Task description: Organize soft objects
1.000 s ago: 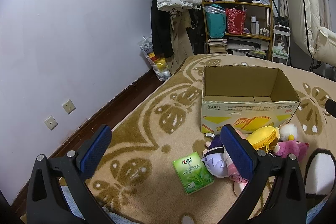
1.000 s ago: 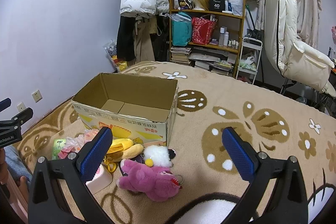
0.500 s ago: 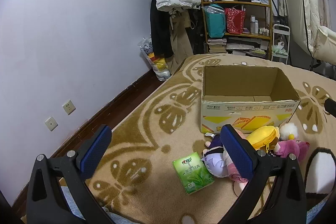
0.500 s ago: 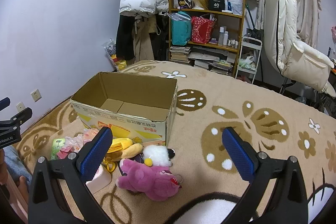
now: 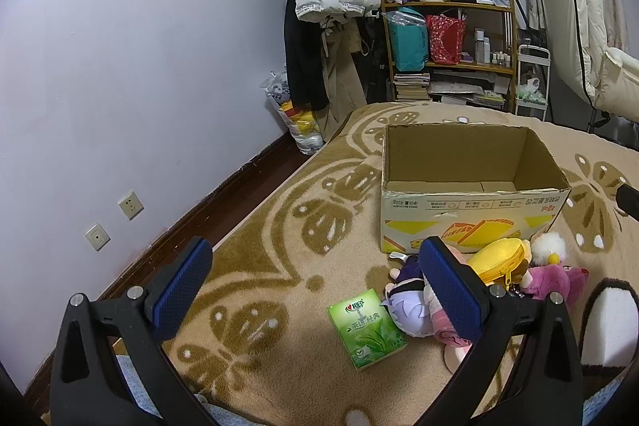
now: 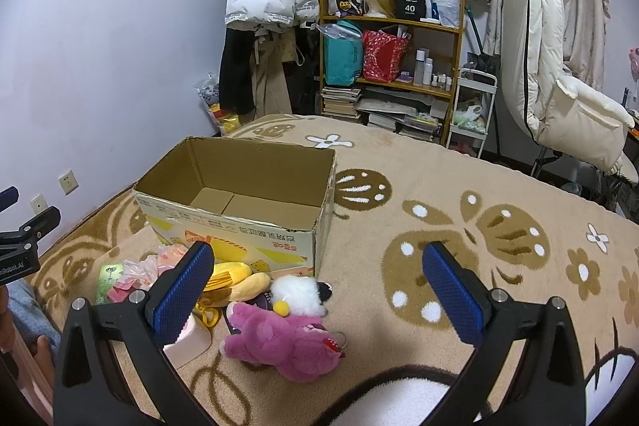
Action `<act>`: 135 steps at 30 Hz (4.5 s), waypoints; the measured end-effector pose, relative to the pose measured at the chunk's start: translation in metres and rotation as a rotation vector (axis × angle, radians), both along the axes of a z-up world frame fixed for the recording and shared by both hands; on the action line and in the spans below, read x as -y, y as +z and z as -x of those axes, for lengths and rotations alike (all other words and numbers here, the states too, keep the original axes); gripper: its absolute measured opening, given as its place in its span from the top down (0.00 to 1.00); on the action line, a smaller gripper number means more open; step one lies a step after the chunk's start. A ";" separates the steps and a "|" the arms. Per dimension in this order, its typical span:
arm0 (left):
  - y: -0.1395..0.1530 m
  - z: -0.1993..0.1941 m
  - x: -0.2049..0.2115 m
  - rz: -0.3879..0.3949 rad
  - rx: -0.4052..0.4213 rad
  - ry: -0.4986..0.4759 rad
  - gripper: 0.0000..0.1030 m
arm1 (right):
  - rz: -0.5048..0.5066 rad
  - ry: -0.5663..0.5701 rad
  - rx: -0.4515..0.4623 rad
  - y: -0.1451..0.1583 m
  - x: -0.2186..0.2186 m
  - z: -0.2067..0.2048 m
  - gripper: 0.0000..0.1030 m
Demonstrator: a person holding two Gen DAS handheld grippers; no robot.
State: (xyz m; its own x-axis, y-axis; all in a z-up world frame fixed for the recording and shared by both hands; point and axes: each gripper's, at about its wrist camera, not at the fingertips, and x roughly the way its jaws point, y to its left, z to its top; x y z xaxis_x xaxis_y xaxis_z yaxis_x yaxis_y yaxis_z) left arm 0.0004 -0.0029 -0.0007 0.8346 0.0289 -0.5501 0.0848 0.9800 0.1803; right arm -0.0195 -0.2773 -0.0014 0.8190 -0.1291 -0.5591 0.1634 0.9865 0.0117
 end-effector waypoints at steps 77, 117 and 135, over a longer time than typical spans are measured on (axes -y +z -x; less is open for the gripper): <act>-0.068 -0.054 0.095 -0.167 -0.307 -0.231 0.01 | -0.242 0.025 -0.398 -0.081 0.013 -0.065 0.00; -0.112 -0.062 0.103 -0.161 -0.480 -0.238 0.50 | -0.392 0.052 -0.596 -0.152 0.020 -0.098 0.04; -0.083 -0.057 0.066 0.004 -0.420 -0.202 0.59 | -0.354 0.007 -0.393 -0.103 0.030 -0.072 0.12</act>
